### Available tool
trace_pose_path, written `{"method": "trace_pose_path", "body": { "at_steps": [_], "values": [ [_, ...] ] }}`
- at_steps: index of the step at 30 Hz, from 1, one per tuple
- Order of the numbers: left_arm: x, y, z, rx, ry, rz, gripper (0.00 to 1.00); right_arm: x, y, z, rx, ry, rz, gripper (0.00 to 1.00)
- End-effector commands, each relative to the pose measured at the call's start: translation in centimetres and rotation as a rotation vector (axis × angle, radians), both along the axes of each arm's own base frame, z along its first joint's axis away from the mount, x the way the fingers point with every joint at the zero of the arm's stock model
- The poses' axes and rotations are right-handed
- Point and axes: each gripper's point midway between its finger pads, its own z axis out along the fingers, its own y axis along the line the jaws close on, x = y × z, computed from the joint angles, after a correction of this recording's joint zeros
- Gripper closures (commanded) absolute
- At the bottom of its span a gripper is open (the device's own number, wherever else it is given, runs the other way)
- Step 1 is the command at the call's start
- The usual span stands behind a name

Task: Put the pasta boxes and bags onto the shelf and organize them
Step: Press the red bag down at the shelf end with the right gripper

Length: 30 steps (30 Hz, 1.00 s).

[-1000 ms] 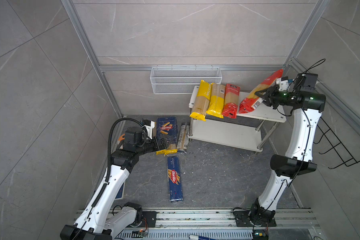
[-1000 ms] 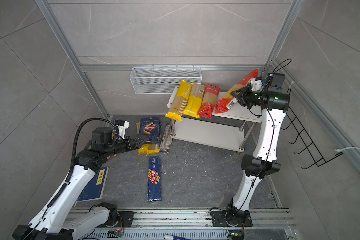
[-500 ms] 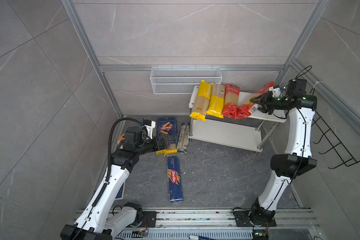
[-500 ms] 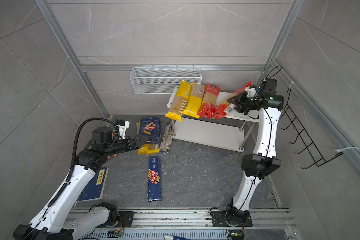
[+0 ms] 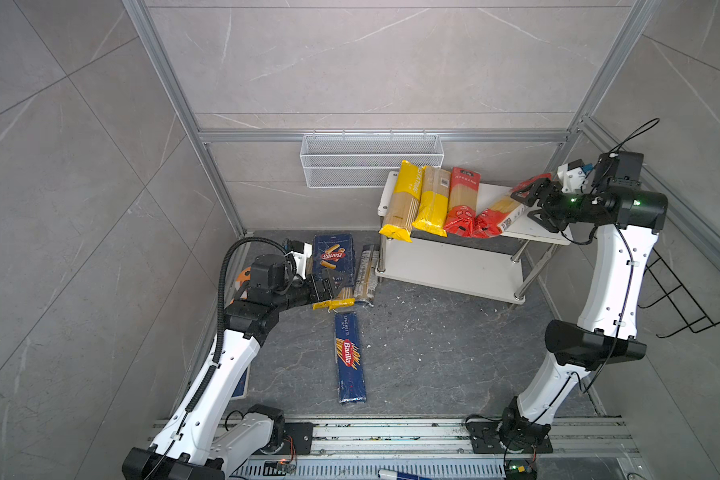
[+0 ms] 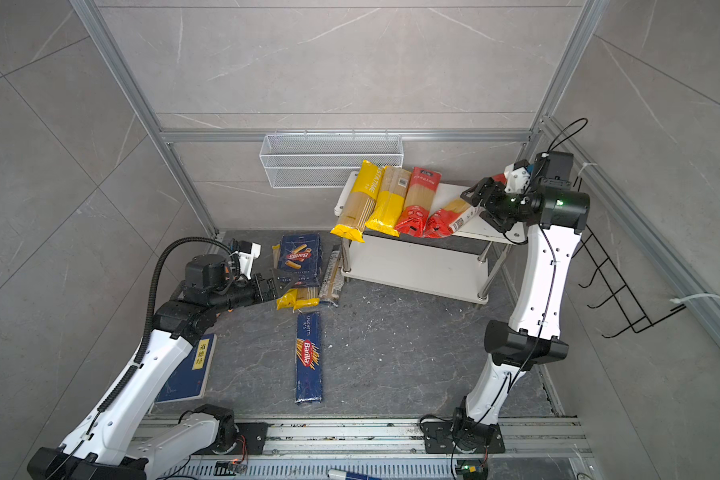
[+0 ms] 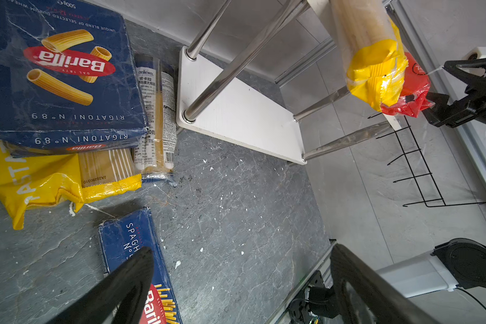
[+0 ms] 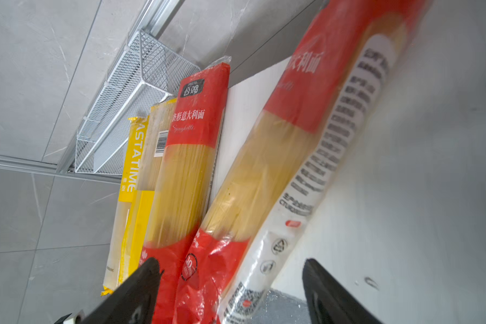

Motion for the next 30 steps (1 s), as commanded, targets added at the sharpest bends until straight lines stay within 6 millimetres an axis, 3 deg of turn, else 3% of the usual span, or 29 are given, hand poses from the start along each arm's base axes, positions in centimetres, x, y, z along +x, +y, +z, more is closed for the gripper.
{"method": "trace_pose_path", "body": {
  "at_steps": [1,14,24,30],
  "values": [
    [-0.4,-0.2,1.3,-0.035,-0.042,-0.019,0.00,-1.4,-0.6,-1.0,-0.071,0.044,-0.027,0.19],
    [-1.4,0.2,1.1,-0.035,-0.042,-0.010,0.00,2.3,-3.2,-3.0,-0.122,0.060,-0.114,0.25],
    [-0.2,0.0,0.6,-0.020,-0.026,-0.005,0.00,6.5,-1.4,-3.9,-0.146,0.025,-0.067,0.28],
    [0.4,0.0,0.4,-0.009,-0.017,0.006,0.00,7.4,-1.0,-4.0,-0.206,0.005,-0.067,0.30]
  ]
}}
